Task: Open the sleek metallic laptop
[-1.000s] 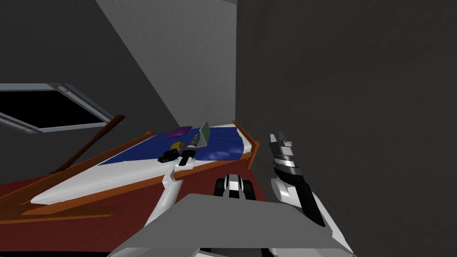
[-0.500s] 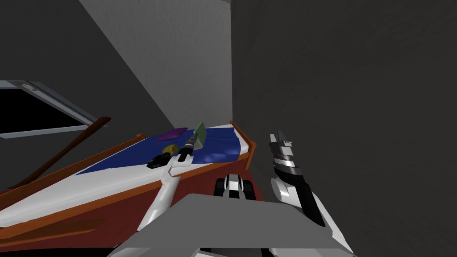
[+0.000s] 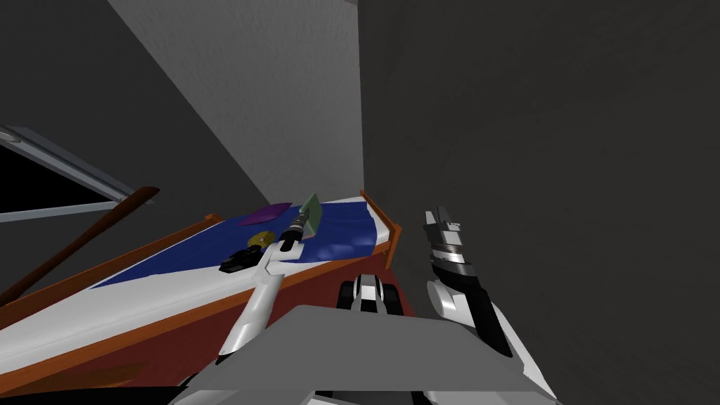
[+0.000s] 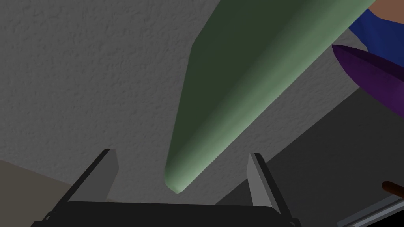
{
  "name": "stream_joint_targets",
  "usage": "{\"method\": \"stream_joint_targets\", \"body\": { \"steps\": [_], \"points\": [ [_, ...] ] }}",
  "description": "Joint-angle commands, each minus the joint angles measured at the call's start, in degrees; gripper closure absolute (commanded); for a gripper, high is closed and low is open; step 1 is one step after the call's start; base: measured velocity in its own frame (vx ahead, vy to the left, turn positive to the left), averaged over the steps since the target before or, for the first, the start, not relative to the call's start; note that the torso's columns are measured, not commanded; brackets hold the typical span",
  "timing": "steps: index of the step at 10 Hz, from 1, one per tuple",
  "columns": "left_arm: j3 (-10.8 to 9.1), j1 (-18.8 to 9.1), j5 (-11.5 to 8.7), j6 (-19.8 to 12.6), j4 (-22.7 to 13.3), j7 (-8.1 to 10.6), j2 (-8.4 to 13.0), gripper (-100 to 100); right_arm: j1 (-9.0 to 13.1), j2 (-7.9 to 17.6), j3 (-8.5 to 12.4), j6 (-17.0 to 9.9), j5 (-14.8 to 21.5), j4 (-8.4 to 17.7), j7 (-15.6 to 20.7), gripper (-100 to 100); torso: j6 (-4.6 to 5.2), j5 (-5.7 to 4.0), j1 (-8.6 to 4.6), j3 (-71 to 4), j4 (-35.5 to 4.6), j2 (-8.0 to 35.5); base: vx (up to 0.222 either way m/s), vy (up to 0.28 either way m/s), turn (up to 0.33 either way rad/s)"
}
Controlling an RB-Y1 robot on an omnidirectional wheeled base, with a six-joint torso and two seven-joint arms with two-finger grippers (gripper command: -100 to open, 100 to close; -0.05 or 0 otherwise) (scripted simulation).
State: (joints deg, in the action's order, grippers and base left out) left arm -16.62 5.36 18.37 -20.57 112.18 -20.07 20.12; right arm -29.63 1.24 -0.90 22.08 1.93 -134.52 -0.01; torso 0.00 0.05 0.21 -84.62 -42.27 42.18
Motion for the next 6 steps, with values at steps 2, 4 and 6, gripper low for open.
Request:
{"method": "stream_joint_targets", "body": {
  "steps": [2,4,6],
  "points": [
    [-0.44,-0.97,-1.61,-0.14,-0.5,1.73,-1.01,100,0.0,0.0,0.0,0.0,0.0,0.0,0.0,0,-0.01,-0.06,-0.25,0.1,-0.04,0.18,-0.009,0.034,0.028],
    [-0.87,-1.9,-3.22,-0.13,-1.06,3.47,-2.05,100,0.01,0.0,0.0,0.0,0.0,0.0,0.0,0,-0.05,0.19,0.19,0.21,-0.06,0.29,-0.045,0.106,0.043],
    [-1.29,-2.84,-4.82,-0.12,-1.61,5.21,-3.09,100,0.01,0.0,0.0,0.0,0.0,0.01,0.0,0,-0.11,0.24,0.14,0.1,0.09,0.1,-0.045,0.086,0.039]
  ]
}}
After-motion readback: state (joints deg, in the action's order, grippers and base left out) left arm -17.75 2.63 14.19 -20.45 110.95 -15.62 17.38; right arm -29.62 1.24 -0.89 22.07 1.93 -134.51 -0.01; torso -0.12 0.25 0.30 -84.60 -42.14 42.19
